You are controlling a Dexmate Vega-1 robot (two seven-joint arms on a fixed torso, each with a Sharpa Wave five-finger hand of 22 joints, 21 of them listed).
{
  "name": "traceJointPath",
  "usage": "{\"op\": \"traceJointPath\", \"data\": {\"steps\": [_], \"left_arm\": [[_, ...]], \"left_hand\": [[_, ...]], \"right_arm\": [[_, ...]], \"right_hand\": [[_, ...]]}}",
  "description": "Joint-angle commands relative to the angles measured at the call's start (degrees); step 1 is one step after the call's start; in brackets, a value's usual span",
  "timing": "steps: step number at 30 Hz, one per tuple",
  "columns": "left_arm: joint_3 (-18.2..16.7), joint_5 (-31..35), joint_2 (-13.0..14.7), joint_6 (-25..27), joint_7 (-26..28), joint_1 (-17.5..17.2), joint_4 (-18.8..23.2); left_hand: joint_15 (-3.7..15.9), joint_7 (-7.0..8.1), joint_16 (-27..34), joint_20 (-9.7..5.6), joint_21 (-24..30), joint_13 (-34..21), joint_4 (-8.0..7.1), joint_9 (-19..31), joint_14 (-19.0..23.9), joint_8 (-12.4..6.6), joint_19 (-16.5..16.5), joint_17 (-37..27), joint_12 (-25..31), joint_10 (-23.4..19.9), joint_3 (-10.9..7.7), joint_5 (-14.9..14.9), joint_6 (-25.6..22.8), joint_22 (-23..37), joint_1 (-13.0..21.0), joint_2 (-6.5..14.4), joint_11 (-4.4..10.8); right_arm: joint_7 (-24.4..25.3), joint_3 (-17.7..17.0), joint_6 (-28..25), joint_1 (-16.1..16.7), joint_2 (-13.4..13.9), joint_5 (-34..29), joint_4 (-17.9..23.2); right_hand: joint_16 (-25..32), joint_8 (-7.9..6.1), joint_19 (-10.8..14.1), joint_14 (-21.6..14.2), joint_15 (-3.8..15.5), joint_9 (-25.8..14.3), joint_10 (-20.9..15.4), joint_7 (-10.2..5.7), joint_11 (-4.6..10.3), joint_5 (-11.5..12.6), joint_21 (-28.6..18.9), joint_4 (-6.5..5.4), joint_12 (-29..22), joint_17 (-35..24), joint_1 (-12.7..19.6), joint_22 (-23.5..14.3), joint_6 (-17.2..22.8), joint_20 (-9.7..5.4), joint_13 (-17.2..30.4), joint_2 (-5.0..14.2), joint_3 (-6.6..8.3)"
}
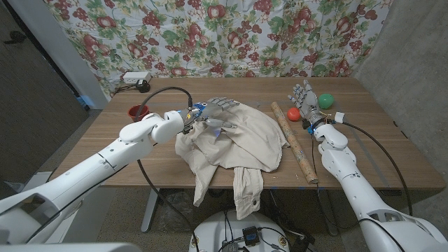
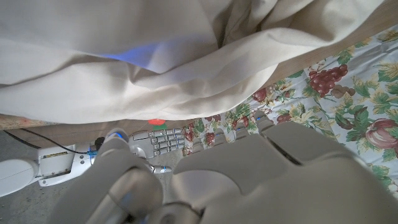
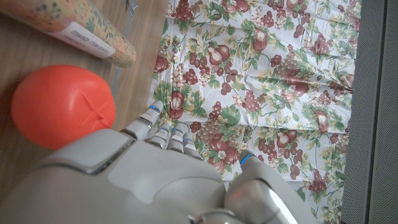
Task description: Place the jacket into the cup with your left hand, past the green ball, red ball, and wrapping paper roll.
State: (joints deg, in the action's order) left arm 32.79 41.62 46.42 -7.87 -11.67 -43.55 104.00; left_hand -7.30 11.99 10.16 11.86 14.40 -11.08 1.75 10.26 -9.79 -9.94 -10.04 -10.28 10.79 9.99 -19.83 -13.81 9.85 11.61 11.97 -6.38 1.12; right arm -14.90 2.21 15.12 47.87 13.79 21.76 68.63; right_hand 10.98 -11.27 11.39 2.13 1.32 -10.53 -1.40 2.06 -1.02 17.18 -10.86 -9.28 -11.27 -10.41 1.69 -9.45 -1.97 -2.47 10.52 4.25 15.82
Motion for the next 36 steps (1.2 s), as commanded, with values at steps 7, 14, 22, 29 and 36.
{"op": "traceJointPath", "data": {"steps": [7,14,22,29,36], "left_arm": [[0.55,-0.55,-0.01,-0.45,-0.11,0.09,-1.12],[1.09,-1.09,0.00,-0.42,-1.14,0.14,-2.03],[1.46,-1.86,0.02,-0.12,-2.44,0.35,-2.63],[1.45,-2.27,0.08,-0.82,-1.60,0.27,-3.10],[1.94,-2.14,-0.09,-0.95,-1.82,0.38,-3.53]], "left_hand": [[-0.17,0.28,0.10,0.69,-0.18,-0.25,0.66,0.32,-12.09,-0.36,-1.41,-0.20,-0.14,17.01,0.46,-0.92,19.12,0.11,1.01,-0.48,-0.24],[-0.27,0.06,0.00,0.70,-0.37,-0.25,0.72,0.33,-13.06,-0.25,-1.62,-0.25,-0.36,18.67,0.92,-1.26,20.09,0.14,1.13,-0.75,-0.60],[-0.36,-0.06,-0.05,0.70,-0.65,-0.23,0.60,0.34,-14.26,-0.07,-2.03,-0.33,-0.54,20.79,1.50,-1.68,21.55,0.16,1.04,-0.88,-0.39],[-0.47,-0.29,-0.06,0.70,-0.79,-0.23,0.52,0.34,-14.81,-0.12,-2.27,-0.36,-0.42,21.31,1.75,-1.89,22.02,0.18,0.99,-0.87,-0.68],[-0.51,-0.29,0.06,0.69,-0.90,-0.22,0.43,0.34,-14.87,-0.22,-2.46,-0.38,-0.25,21.37,1.91,-2.03,22.13,0.19,0.94,-0.81,-0.68]], "right_arm": [[0.07,0.27,0.14,-0.46,-0.16,-0.16,-0.74],[0.33,0.41,0.11,-0.59,-0.30,-0.31,-0.87],[0.58,0.49,-0.09,-0.56,-0.45,-0.28,-0.66],[0.80,0.58,-0.28,-0.47,-0.46,-0.40,-0.49],[0.70,0.71,0.07,-0.49,-0.44,-0.57,-0.67]], "right_hand": [[0.00,0.11,0.49,-0.04,-0.43,-0.30,-0.29,0.18,-0.04,0.26,-0.22,0.23,0.22,-0.19,0.29,-0.34,0.36,-0.43,0.18,3.07,-0.19],[-0.03,0.11,0.46,0.01,-0.42,-0.30,-0.28,0.12,-0.02,0.26,-0.21,0.24,0.23,-0.20,0.30,-0.34,0.35,-0.37,0.18,3.06,-0.19],[-0.02,0.11,0.46,-0.03,-0.42,-0.30,-0.31,0.12,-0.07,0.26,-0.20,0.24,0.22,-0.20,0.31,-0.34,0.36,-0.36,0.18,3.05,-0.20],[-0.01,0.11,0.48,-0.06,-0.42,-0.30,-0.27,0.21,-0.04,0.27,-0.21,0.26,0.24,-0.20,0.33,-0.34,0.38,-0.33,0.18,3.04,-0.21],[-0.04,0.11,0.46,-0.02,-0.43,-0.30,-0.29,0.17,-0.02,0.27,-0.20,0.28,0.23,-0.20,0.36,-0.34,0.37,-0.33,0.18,3.03,-0.21]]}}
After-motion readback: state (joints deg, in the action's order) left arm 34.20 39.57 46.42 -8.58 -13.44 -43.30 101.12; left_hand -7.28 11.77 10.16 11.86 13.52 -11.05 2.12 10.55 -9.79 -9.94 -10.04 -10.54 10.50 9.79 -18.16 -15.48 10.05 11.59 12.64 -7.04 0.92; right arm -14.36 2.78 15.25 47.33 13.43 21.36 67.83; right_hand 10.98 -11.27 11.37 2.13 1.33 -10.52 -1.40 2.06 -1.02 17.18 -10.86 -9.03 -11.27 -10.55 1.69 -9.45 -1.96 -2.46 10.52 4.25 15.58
